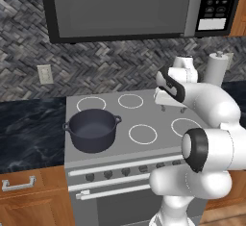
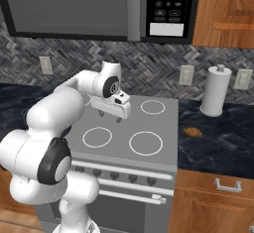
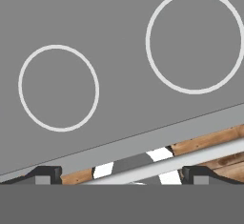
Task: Turn on the burner for the pot on the stove. Wait thirty seconds for the pot to heat up. Then add the potato to the pot.
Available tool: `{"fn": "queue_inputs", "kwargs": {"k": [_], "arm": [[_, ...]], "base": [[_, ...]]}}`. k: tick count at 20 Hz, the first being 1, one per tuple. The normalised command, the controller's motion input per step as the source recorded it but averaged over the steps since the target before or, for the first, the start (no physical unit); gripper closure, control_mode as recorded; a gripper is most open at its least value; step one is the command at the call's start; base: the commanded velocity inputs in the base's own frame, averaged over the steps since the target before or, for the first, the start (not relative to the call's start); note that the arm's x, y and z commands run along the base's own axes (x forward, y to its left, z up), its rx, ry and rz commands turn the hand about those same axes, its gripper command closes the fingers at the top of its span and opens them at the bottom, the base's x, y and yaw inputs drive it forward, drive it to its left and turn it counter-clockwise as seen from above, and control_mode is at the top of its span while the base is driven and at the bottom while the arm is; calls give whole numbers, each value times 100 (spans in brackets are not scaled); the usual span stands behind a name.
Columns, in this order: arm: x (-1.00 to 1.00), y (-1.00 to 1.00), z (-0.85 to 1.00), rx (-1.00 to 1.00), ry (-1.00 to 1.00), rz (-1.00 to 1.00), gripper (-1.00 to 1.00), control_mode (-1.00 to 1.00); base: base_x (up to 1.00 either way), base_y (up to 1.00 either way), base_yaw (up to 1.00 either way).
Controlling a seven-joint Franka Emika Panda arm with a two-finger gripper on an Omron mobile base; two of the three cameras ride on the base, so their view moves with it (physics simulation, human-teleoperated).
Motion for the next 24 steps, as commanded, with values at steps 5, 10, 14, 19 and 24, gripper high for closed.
{"fn": "queue_inputs", "kwargs": {"k": [5,10,14,19,24], "arm": [[0,0,0,0,0,0,-100,-100],[0,0,0,0,0,0,-100,-100],[0,0,0,0,0,0,-100,-100],[0,0,0,0,0,0,-100,-100],[0,0,0,0,0,0,-100,-100]], "base": [[0,0,0],[0,0,0],[0,0,0],[0,0,0],[0,0,0]]}}
